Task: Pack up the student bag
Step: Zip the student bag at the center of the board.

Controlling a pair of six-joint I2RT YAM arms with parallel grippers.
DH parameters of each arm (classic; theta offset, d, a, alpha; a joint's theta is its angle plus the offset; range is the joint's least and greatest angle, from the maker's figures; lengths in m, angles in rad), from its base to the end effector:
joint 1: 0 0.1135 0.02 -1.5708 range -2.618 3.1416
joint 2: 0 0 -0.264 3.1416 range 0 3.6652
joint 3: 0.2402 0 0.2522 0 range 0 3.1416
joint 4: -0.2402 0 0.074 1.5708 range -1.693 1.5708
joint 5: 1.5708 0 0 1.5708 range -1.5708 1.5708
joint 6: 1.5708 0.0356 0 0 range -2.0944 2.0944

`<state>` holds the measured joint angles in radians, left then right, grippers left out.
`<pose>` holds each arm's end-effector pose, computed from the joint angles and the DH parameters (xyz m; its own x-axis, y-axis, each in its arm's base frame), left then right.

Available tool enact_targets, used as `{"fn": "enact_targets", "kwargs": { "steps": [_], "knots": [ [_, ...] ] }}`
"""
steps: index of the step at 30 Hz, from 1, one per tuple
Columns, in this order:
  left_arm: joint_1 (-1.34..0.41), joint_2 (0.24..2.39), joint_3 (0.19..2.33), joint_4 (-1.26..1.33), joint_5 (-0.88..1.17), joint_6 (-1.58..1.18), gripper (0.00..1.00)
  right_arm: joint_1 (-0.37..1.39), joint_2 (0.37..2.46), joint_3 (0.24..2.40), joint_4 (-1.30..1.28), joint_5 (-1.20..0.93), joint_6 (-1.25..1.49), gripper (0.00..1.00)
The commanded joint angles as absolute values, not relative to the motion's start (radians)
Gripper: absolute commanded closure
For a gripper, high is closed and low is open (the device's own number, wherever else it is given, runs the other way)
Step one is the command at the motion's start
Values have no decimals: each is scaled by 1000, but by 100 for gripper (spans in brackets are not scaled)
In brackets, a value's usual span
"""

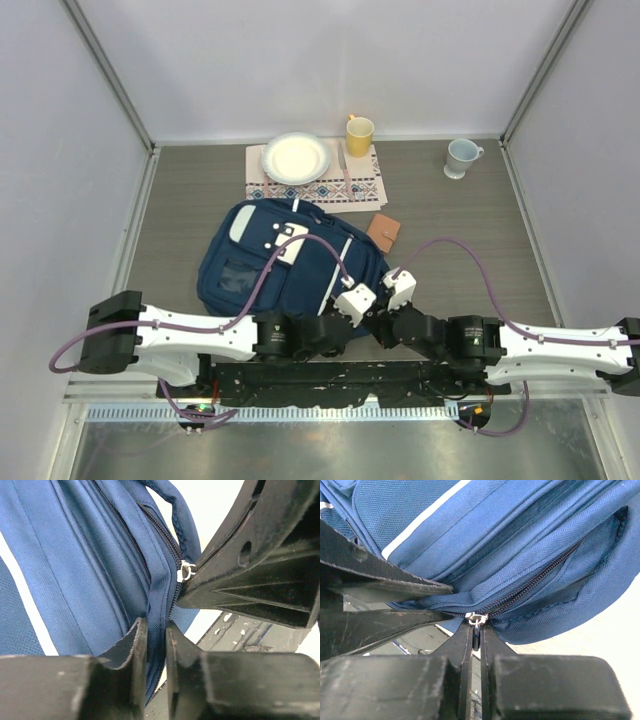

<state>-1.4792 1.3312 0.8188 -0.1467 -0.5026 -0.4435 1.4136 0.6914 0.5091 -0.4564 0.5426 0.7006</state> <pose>0.0430 -0.2807 0.2377 -0.4101 0.3537 -0.8406 0.7327 0.6766 -0.0728 0.0420 0.1475 0.2341 -0.5748 -0.0997 -0.8122 -0.5368 0.7951 0.2823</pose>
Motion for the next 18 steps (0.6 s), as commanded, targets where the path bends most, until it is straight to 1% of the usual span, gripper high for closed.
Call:
{"fn": "enact_targets", "kwargs": {
  "steps": [1,3,9,13,18],
  "knots": [
    [-1483,1309,775,-132,-523,-475,89,1420,637,563,-374,598,686,99],
    [-1482,1305,767,-144,-526,-479,100,1420,629,561,-386,613,695,99],
    [-1483,1267,742,-227,-592,-523,100,1420,692,592,-503,624,794,99],
    [-1483,1224,715,-308,-630,-551,100,1420,776,629,-604,542,856,99],
    [-1483,1187,709,-405,-646,-609,100,1420,824,641,-629,433,864,99]
  ]
}}
